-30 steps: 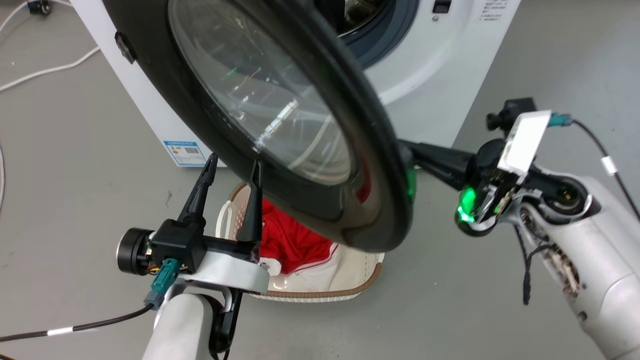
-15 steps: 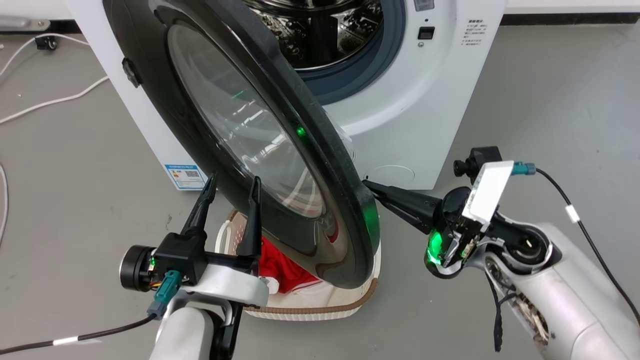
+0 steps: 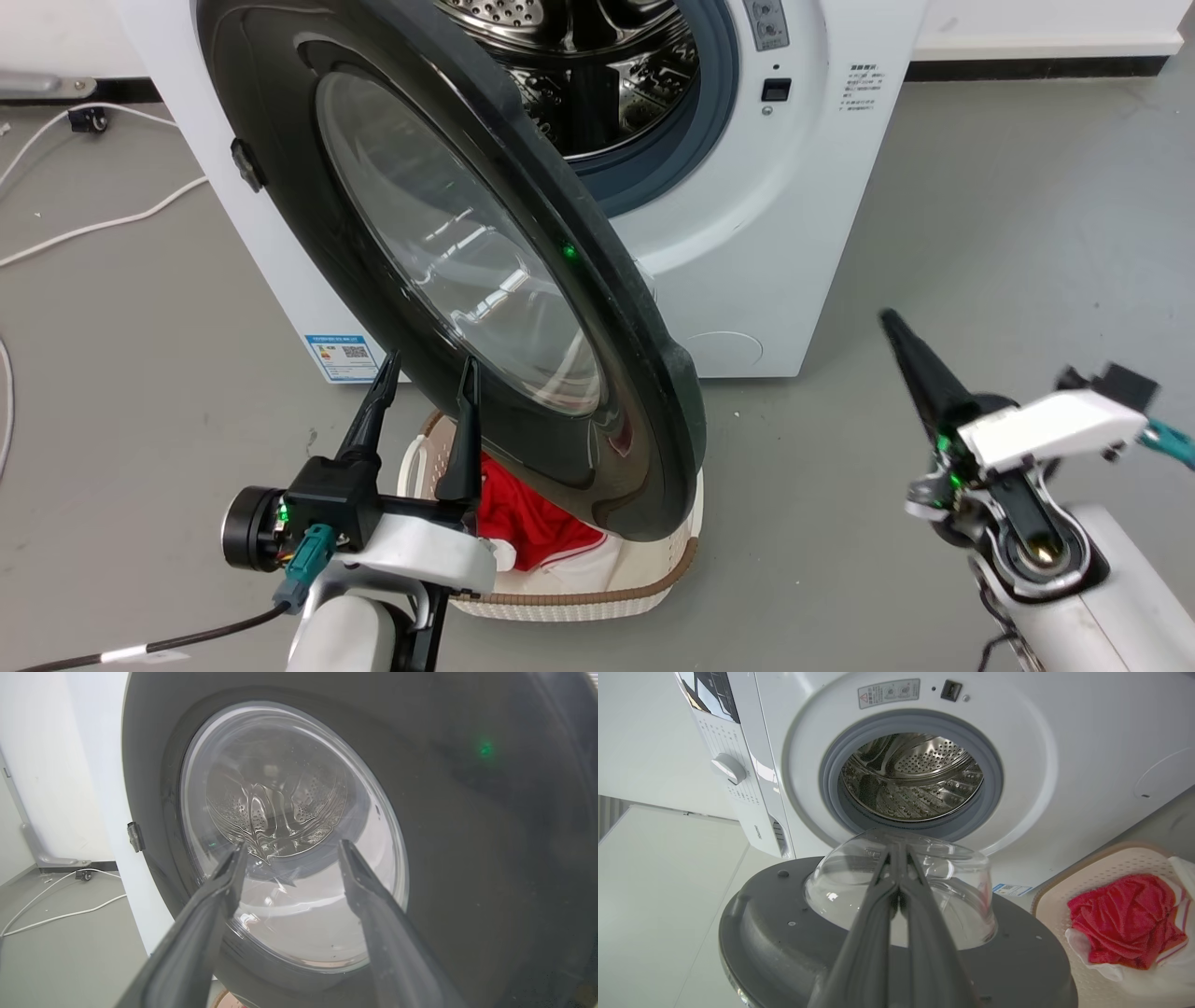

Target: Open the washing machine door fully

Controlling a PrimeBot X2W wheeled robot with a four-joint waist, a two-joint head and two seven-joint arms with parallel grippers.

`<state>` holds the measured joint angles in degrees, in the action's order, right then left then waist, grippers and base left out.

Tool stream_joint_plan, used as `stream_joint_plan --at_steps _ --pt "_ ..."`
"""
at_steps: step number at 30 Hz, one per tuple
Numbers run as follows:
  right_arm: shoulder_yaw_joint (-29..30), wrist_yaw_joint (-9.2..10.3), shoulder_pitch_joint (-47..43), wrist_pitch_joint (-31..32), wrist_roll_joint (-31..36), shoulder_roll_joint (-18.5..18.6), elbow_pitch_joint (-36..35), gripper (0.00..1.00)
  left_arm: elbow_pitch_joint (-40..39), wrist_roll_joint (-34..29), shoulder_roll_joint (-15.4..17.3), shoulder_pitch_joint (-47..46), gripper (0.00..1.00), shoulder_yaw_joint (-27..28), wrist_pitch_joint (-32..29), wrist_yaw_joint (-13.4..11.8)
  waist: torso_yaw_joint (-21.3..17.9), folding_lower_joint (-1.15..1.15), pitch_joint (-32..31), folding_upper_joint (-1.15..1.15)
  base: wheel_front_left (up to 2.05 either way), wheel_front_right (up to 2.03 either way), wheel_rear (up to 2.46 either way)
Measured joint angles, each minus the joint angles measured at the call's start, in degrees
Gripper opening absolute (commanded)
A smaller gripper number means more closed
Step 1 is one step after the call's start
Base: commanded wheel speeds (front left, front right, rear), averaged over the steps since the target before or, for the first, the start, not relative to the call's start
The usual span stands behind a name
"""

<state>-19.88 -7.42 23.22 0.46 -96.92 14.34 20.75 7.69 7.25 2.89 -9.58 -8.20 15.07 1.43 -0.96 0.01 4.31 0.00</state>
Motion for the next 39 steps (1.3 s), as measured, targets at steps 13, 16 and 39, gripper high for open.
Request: stream_joint_plan --at_steps 13,16,39 --pt "5.7 0.00 -12.5 -14.9 14.0 4.3 -2.7 0.00 0.7 0.6 0.0 2.4 1.00 0.8 0.0 -0.7 -0.5 0.00 -2.6 0.00 0.00 0.00 0.00" --pt "7.2 0.00 -13.9 -15.3 20.0 4.1 -3.4 0.59 0.8 0.5 0.0 2.6 1.00 0.7 0.0 -0.7 -0.7 0.00 -3.0 0.00 0.00 0.00 0.00" --pt "21.3 -0.09 -24.3 -11.0 94.4 -11.0 -22.0 1.00 1.0 0.0 0.0 3.5 1.00 1.0 0.0 -0.9 -0.5 -0.01 -3.7 0.00 0.00 0.00 0.00"
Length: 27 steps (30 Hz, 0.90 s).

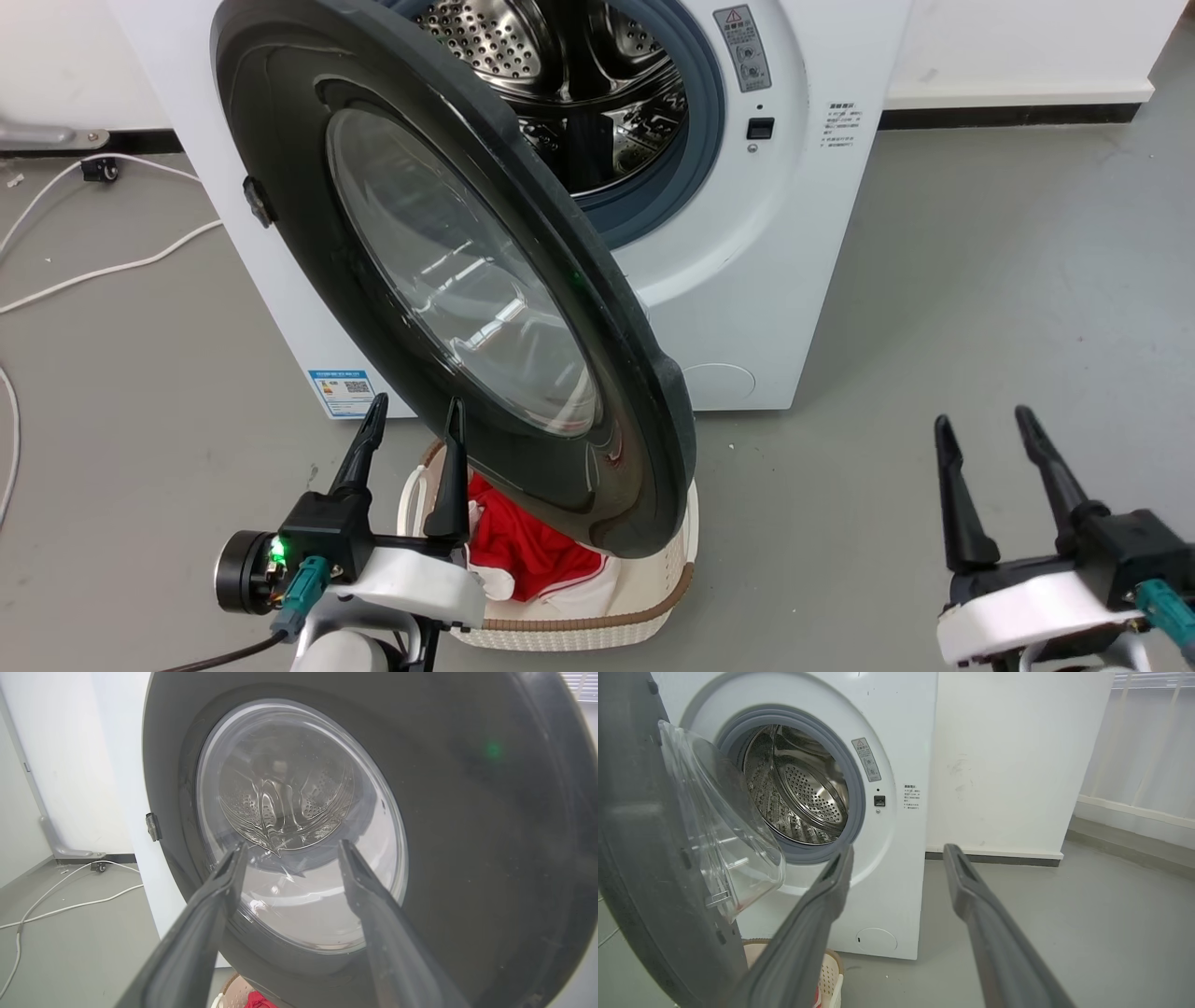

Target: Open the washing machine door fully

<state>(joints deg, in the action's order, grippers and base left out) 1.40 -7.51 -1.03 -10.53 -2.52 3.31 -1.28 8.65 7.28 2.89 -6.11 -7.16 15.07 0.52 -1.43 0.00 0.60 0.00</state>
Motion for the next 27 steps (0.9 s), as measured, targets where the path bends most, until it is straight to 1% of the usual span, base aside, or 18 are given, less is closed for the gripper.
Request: stream_joint_plan --at_steps 3,7,15,16,17,18,19,20,27 --pt "-0.5 0.00 -1.3 0.4 1.3 -0.2 -0.1 1.00 0.0 -0.1 0.0 0.0 1.00 0.0 0.0 0.0 0.1 0.00 0.2 0.00 0.00 0.00 0.00" --pt "-0.6 0.00 -1.4 0.2 -0.4 -0.3 0.3 1.00 0.1 -0.3 0.0 -0.1 1.00 0.1 0.0 0.0 0.2 0.00 0.4 0.00 0.00 0.00 0.00" --pt "-0.6 0.00 -1.3 -0.3 -1.1 -0.3 1.2 1.00 0.3 -0.5 0.0 -0.3 1.00 0.3 0.0 0.3 0.2 0.00 0.7 0.00 0.00 0.00 0.00" --pt "-0.6 0.00 -1.3 -0.3 -1.1 -0.3 1.3 1.00 0.4 -0.5 0.0 -0.3 0.96 0.3 0.0 0.3 0.2 0.00 0.7 0.00 0.00 0.00 0.00" --pt "-0.6 0.00 -1.3 -0.3 -1.1 -0.3 1.4 1.00 0.4 -0.5 0.0 -0.3 0.60 0.3 0.0 0.4 0.2 0.00 0.7 0.00 0.00 0.00 0.00" --pt "-0.6 0.00 -1.2 -0.4 -1.2 -0.3 1.4 1.00 0.4 -0.5 0.0 -0.3 0.44 0.3 0.0 0.5 0.2 0.00 0.8 0.00 0.00 0.00 0.00" --pt "-0.7 0.00 -1.2 -0.5 -1.3 -0.3 1.5 1.00 0.4 -0.5 0.0 -0.3 0.18 0.4 0.0 0.5 0.1 0.00 0.8 0.00 0.00 0.00 0.00" --pt "-0.7 0.00 -1.2 -0.5 -1.4 -0.3 1.5 1.00 0.4 -0.5 0.0 -0.3 0.00 0.4 0.0 0.5 0.1 0.00 0.9 0.00 0.00 0.00 0.00" --pt "-0.7 0.00 -1.0 -0.8 -1.6 -0.3 1.8 1.00 0.0 -0.5 0.0 -0.7 0.00 0.6 0.0 0.5 0.1 0.00 1.1 0.00 0.00 0.00 0.00"
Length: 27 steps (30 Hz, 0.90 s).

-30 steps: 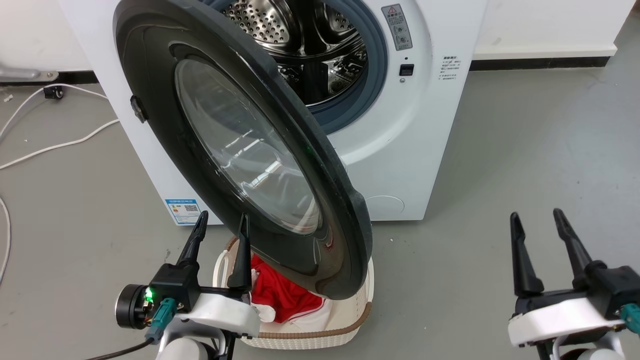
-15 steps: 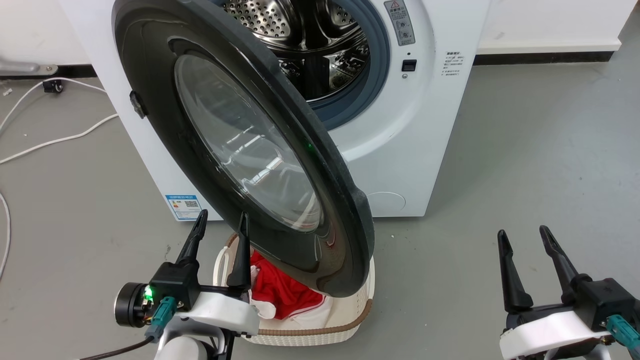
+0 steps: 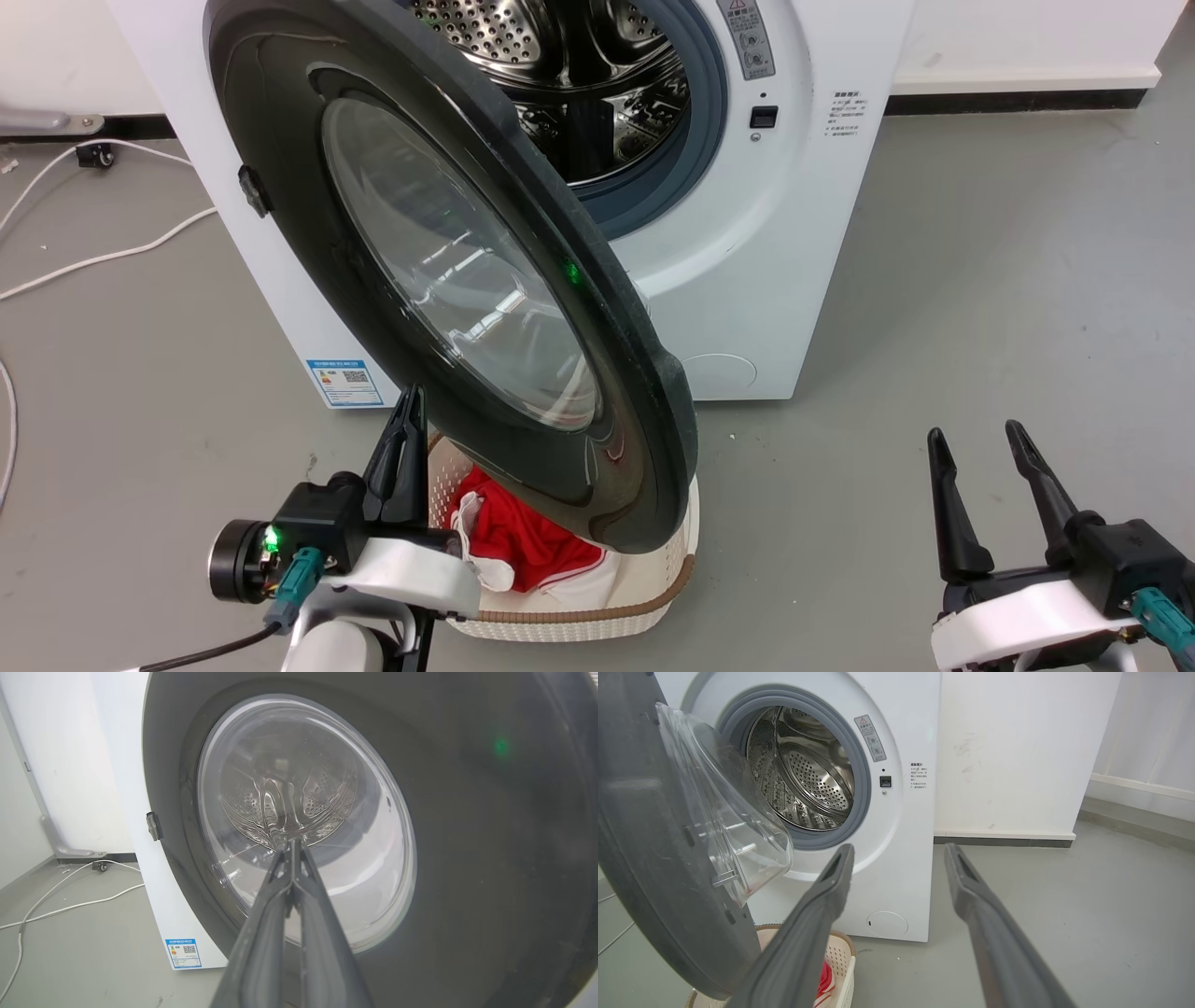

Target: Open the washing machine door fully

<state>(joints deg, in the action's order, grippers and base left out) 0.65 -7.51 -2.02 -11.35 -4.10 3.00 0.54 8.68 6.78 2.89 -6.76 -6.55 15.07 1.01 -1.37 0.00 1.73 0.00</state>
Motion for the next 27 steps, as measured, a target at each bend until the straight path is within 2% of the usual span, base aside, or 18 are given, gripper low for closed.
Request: stream_joint_plan --at_steps 12,21,27 --pt "0.5 0.00 0.0 -0.3 -0.4 0.0 0.1 1.00 -6.9 0.4 0.0 -3.1 0.00 0.4 0.0 -0.4 0.6 -0.01 -0.1 0.00 0.00 0.00 0.00" --pt "1.2 0.00 0.6 -0.5 -0.5 0.0 -0.2 1.00 -16.7 -0.4 0.0 -9.2 0.00 0.4 0.0 -0.6 1.0 -0.01 0.8 0.00 0.00 0.00 0.00" --pt "1.6 0.00 0.6 -0.6 -0.9 0.0 -0.2 1.00 -24.1 -1.1 0.0 -13.2 0.00 -1.5 0.0 -1.1 1.2 -0.01 1.1 0.00 0.00 0.00 0.00"
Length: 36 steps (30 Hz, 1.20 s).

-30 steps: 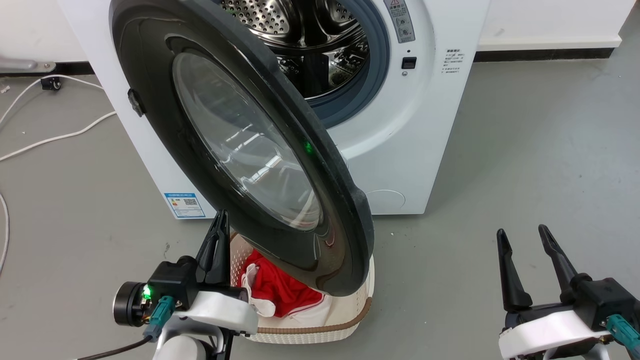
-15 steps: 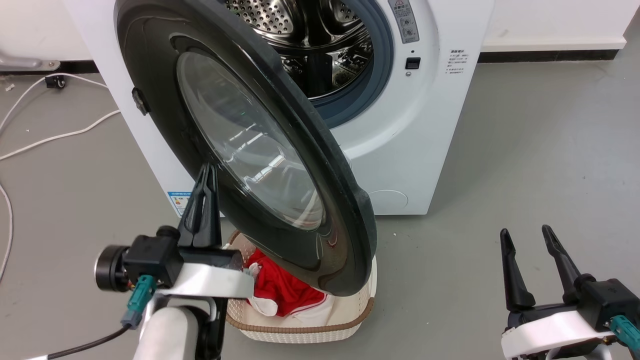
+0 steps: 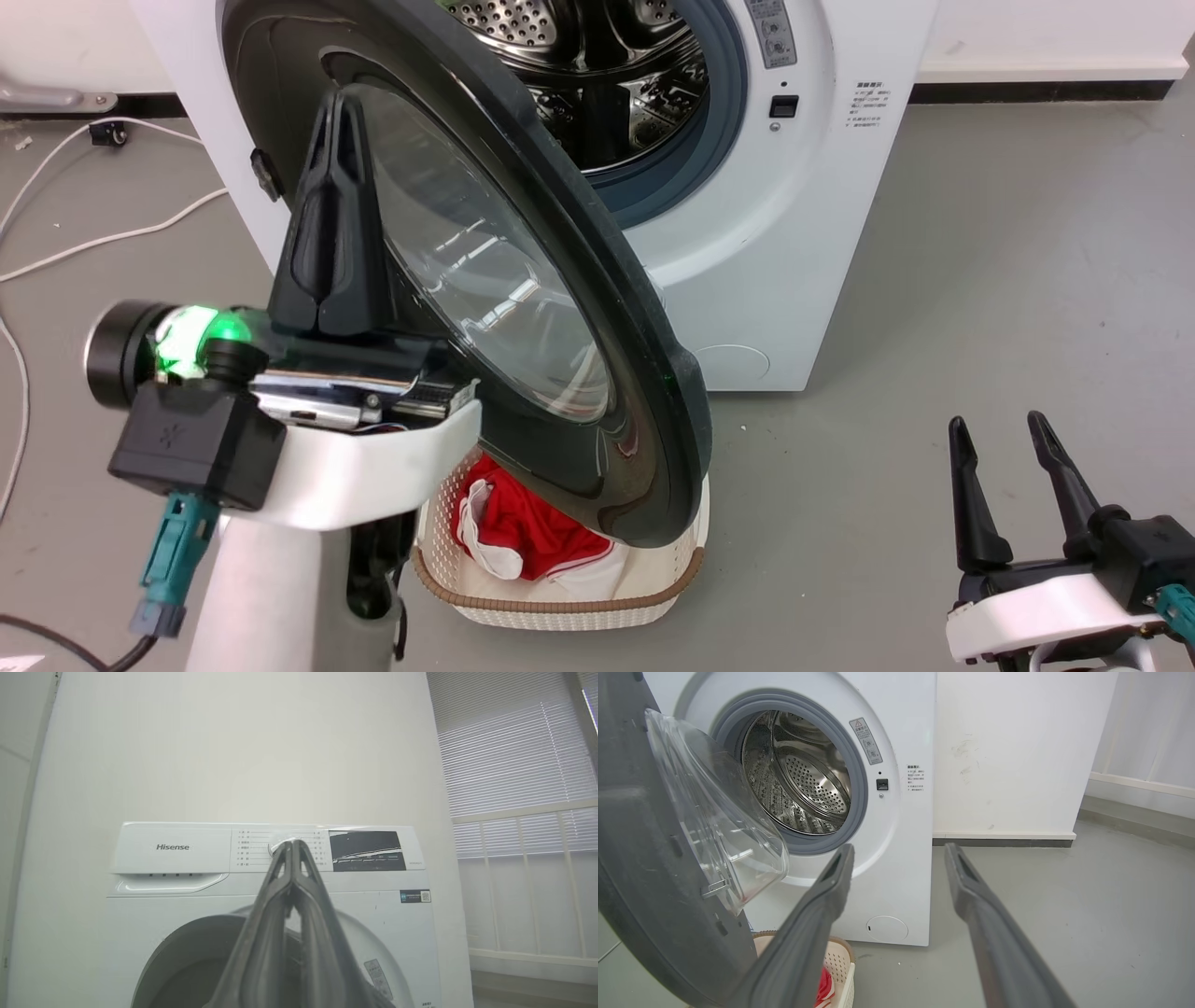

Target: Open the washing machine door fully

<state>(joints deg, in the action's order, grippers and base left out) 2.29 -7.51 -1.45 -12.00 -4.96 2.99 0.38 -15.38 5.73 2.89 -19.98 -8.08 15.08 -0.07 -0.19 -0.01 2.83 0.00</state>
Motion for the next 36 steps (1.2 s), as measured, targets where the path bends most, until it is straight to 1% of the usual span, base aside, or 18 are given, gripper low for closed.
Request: stream_joint_plan --at_steps 5,11,15,19,24,26,29,36 --pt "0.0 0.00 0.0 0.0 -0.2 0.0 0.2 1.00 -3.4 1.2 0.0 -2.4 0.00 -4.6 0.0 0.1 -0.1 0.00 -0.1 0.00 0.00 0.00 0.00" --pt "-0.1 0.00 -0.1 0.5 -0.4 0.0 -0.1 1.00 -2.8 4.0 0.0 -2.7 0.00 -14.8 -0.3 1.4 -0.5 0.00 -0.5 0.00 0.00 0.00 0.00" --pt "0.2 0.00 -0.5 0.8 -0.6 0.0 -0.3 1.00 -0.8 6.3 0.0 -2.7 0.00 -22.1 -2.4 2.6 -0.8 0.00 -0.4 0.00 0.00 0.00 0.00" --pt "0.3 0.00 -0.8 1.1 -0.8 0.0 -0.3 1.00 3.1 8.8 0.0 -2.4 0.00 -29.4 -5.6 3.7 -1.0 0.00 -0.3 0.00 0.00 0.00 0.00" --pt "0.3 0.00 -0.9 1.2 -1.4 0.0 -0.2 1.00 8.7 11.3 0.0 -0.3 0.00 -36.3 -8.7 4.5 -1.1 0.01 -0.2 0.00 0.00 0.00 0.00" --pt "0.2 0.00 -0.9 1.2 -1.5 0.0 -0.2 1.00 10.9 11.7 0.0 0.7 0.00 -37.6 -9.5 4.3 -1.2 0.00 -0.1 0.00 0.00 0.00 0.00" --pt "0.1 0.00 -0.9 1.2 -1.6 0.0 -0.1 1.00 14.1 11.7 0.1 2.2 0.00 -38.3 -10.5 3.3 -1.4 0.01 0.1 0.00 0.00 0.00 0.00" --pt "0.0 0.00 -0.6 1.2 -2.1 0.0 0.3 1.00 20.2 11.7 0.6 2.8 0.00 -37.1 -11.0 1.0 -1.4 0.01 1.3 0.00 0.00 0.00 0.00"
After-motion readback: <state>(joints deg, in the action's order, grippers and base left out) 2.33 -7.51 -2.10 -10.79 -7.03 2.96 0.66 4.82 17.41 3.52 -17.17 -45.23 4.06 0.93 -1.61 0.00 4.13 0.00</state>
